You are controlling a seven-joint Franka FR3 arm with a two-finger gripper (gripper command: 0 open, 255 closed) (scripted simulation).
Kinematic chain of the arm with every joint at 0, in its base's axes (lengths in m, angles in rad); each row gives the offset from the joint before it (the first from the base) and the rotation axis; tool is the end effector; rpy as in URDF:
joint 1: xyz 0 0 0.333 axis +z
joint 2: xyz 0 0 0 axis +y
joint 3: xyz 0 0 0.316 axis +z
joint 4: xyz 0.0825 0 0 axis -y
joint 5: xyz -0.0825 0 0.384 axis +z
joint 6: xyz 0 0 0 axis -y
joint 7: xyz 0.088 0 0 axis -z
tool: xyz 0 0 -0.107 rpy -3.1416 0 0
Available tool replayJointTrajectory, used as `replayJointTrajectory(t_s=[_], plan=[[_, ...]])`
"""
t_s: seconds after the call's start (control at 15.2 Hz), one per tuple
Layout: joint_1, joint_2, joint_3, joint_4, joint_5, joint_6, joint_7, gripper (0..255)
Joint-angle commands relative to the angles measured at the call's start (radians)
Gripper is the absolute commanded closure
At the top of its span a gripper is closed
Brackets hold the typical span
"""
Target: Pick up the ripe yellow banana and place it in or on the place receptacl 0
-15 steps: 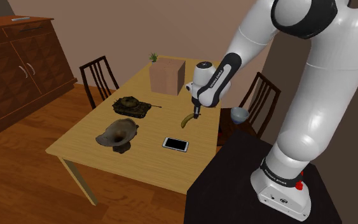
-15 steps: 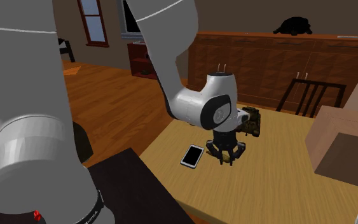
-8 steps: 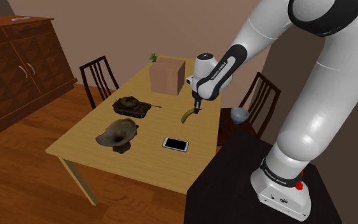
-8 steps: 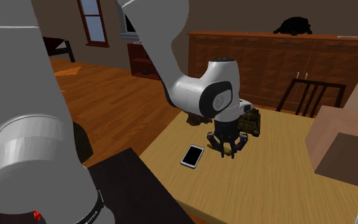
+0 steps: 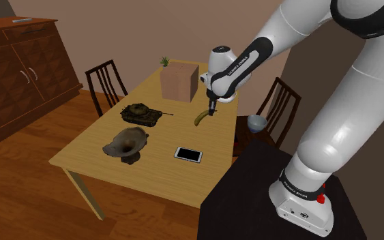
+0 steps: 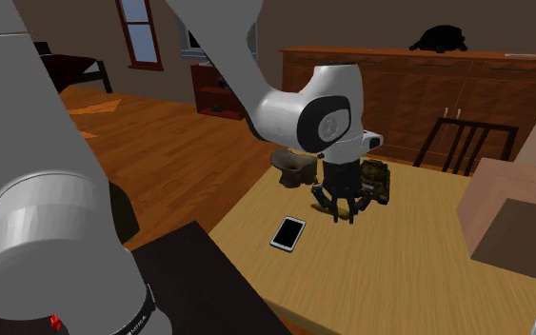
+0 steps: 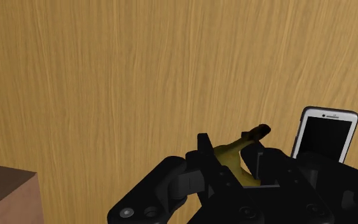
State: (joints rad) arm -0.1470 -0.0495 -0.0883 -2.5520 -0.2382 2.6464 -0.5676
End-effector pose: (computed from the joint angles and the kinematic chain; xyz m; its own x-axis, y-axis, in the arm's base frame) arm 0.4526 -0.1019 0.2999 0.8586 0.5113 0.0357 0.4972 -0.8478 0.1846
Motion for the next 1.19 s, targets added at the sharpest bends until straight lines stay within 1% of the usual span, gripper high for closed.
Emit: replayJointTrajectory(t_s=[0.0, 0.33, 0.73, 1.12], plan=[[0.001, -0.026, 0.0, 0.001, 0.007, -0.028, -0.009, 255], [0.005, -0.079, 0.001, 0.019, 0.022, -0.098, -0.026, 255], [0.072, 0.007, 0.089, 0.127, 0.016, -0.14, 0.131, 255], [0.141, 0.117, 0.157, 0.274, -0.003, -0.199, 0.273, 255]])
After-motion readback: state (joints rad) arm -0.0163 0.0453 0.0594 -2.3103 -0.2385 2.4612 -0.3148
